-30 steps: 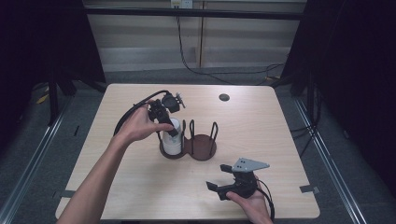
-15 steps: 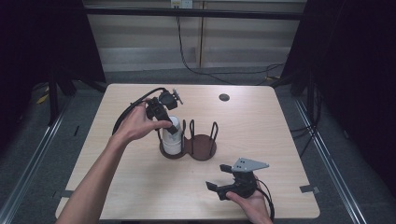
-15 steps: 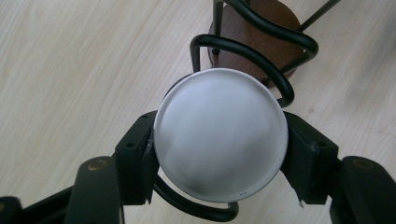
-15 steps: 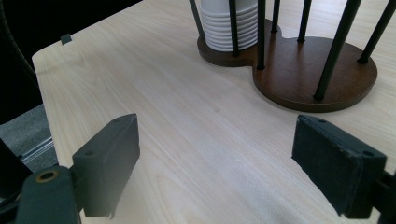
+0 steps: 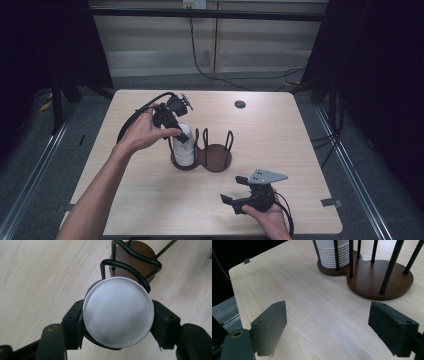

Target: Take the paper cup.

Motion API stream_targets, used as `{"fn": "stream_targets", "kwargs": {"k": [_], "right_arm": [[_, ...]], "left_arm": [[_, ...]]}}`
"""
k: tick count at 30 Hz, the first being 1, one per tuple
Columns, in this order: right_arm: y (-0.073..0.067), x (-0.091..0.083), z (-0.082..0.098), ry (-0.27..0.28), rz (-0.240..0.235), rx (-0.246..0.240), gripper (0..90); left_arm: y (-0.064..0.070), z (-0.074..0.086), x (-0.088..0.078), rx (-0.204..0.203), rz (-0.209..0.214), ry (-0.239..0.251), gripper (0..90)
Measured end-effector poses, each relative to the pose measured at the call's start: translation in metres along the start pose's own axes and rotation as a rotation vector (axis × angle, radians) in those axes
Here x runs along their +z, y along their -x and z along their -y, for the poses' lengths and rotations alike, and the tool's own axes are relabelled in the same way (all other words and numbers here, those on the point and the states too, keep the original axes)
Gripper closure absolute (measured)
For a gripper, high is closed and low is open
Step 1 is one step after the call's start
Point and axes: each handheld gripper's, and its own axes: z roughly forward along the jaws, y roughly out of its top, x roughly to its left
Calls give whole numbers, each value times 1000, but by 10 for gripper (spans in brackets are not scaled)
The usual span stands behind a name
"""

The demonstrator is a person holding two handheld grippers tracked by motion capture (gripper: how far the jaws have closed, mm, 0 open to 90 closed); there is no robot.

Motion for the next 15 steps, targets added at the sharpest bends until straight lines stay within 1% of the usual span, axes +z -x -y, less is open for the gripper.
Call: {"fn": "stream_targets", "kwargs": {"k": [1,2,3,4,5,6,8,9,10,12,13,15], "right_arm": [[0,0,0,-2,0,0,146],[0,0,0,-4,1,-1,146],[0,1,0,-3,1,-1,146],[-1,0,0,-2,2,-1,146],[-1,1,0,-1,1,-4,146],[-1,0,0,0,1,-4,146],[-1,0,0,1,3,-1,145],[0,0,0,0,2,0,146],[0,0,0,-2,1,1,146],[0,0,0,-1,1,-3,146],[-1,0,0,-3,1,-2,146],[0,1,0,-4,2,-1,146]], "left_arm": [[1,1,-1,-9,-3,10,368],[1,0,-2,0,-6,2,368],[3,1,-2,-4,-12,19,368],[4,1,-4,4,-3,12,368],[5,1,-4,0,-7,28,368],[5,1,-6,6,-9,24,368],[4,2,-9,-4,-3,30,368],[2,3,-10,-3,1,34,368],[0,4,-11,-16,3,48,368],[-2,5,-13,-12,9,43,368],[-3,7,-15,-25,20,57,368],[-3,8,-16,-22,25,65,368]]}}
